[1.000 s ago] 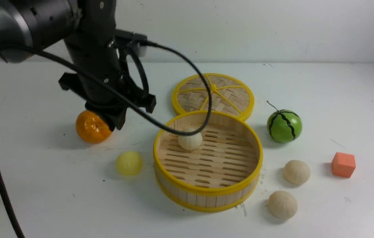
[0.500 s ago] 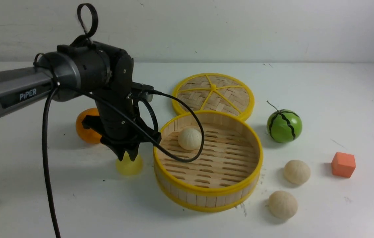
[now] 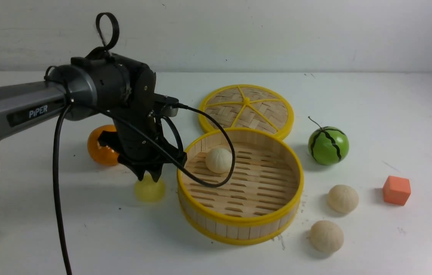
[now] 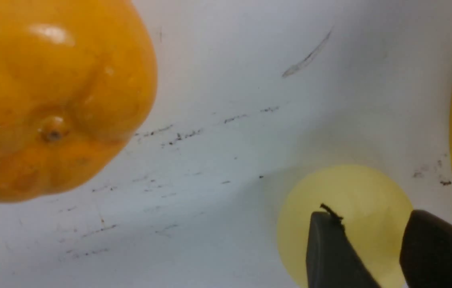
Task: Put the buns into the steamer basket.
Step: Use the left arm to grab a steamed stuffed bun
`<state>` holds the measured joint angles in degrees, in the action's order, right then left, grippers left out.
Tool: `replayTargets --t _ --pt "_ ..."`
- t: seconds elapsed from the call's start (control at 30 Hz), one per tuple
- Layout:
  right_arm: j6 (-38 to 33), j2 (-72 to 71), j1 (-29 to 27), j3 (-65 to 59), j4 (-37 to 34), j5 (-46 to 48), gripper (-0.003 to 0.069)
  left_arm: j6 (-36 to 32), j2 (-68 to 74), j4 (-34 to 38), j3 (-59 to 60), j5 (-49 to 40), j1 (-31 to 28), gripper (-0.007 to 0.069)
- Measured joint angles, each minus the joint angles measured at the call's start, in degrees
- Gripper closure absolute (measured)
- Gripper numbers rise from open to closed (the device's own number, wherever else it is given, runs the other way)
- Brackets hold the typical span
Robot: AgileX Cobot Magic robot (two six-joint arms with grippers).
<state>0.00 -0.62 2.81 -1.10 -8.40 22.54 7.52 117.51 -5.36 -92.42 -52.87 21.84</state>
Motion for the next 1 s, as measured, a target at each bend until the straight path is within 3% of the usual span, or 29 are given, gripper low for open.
replayTargets --t 0.23,0.53,1.0 --pt "0.0 0.0 0.0 0.0 0.0 0.0 0.0418 0.0 0.6 0.5 0.0 -2.0 0.0 0.0423" --pt "0.0 0.0 0.0 0.0 0.0 0.0 0.0418 0.0 1.0 0.5 0.0 -2.6 0.0 0.0360" --pt "0.0 0.0 0.0 0.0 0.0 0.0 0.0418 0.0 1.1 1.1 -3.8 -6.8 0.0 0.0351"
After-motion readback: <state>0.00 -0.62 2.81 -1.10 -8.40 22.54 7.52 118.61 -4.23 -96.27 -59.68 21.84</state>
